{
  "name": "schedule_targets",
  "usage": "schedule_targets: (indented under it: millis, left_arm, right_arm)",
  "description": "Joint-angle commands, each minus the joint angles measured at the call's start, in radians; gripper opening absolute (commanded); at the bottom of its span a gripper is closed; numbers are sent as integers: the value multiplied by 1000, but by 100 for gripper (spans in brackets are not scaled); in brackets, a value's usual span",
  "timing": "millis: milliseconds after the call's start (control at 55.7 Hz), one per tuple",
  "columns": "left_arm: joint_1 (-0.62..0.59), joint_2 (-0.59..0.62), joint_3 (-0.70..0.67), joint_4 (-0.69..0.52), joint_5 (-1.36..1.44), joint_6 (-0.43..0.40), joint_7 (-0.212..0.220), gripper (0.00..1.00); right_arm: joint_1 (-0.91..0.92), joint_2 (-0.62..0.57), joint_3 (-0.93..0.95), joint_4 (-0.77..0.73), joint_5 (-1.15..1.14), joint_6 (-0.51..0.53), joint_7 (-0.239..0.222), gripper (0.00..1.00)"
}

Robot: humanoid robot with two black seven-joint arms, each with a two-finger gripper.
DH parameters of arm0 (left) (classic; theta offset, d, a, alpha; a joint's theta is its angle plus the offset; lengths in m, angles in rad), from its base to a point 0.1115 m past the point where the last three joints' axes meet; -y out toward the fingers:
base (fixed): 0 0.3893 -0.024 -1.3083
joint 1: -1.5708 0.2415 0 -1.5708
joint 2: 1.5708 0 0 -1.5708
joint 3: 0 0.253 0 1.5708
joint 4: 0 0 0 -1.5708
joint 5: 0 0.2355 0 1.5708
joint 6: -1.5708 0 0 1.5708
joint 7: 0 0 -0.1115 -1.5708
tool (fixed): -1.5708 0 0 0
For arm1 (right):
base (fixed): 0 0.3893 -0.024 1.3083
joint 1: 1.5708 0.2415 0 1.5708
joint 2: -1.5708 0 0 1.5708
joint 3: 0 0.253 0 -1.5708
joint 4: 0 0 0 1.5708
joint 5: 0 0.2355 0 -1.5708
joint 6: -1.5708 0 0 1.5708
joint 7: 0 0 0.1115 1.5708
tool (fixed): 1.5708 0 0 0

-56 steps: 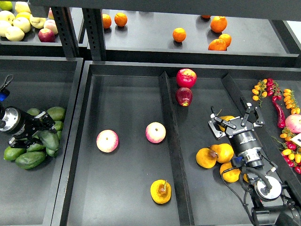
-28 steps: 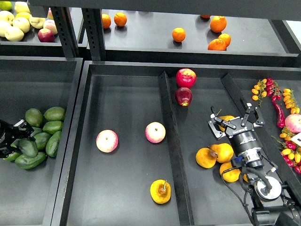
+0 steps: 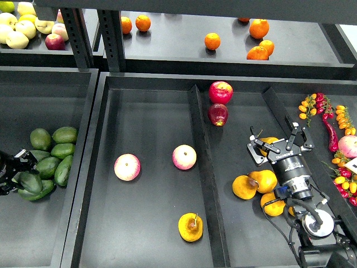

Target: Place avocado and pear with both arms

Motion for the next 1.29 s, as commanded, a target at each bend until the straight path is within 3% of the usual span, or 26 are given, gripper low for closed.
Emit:
schedule_targets:
  millis: [0, 305, 754, 1059, 1275]
  left_arm:
    - [21, -10, -20, 0, 1, 0, 0, 70]
    - [33, -15, -51, 40, 1, 0, 0, 99]
    - [39, -35, -63, 38, 0, 0, 0, 100]
    - [42, -46, -246, 41, -3, 0, 0, 100]
    - [42, -32, -304, 43, -12, 0, 0, 100]
  right_arm:
    - [-5, 0, -1, 0, 0, 0, 0, 100]
    - [-10, 0, -2, -2, 0, 0, -2, 100]
    - [-8, 0, -16, 3, 0, 0, -3, 100]
    - [1, 0, -22, 3, 0, 0, -2, 100]
    - [4, 0, -25, 2, -2, 0, -3, 100]
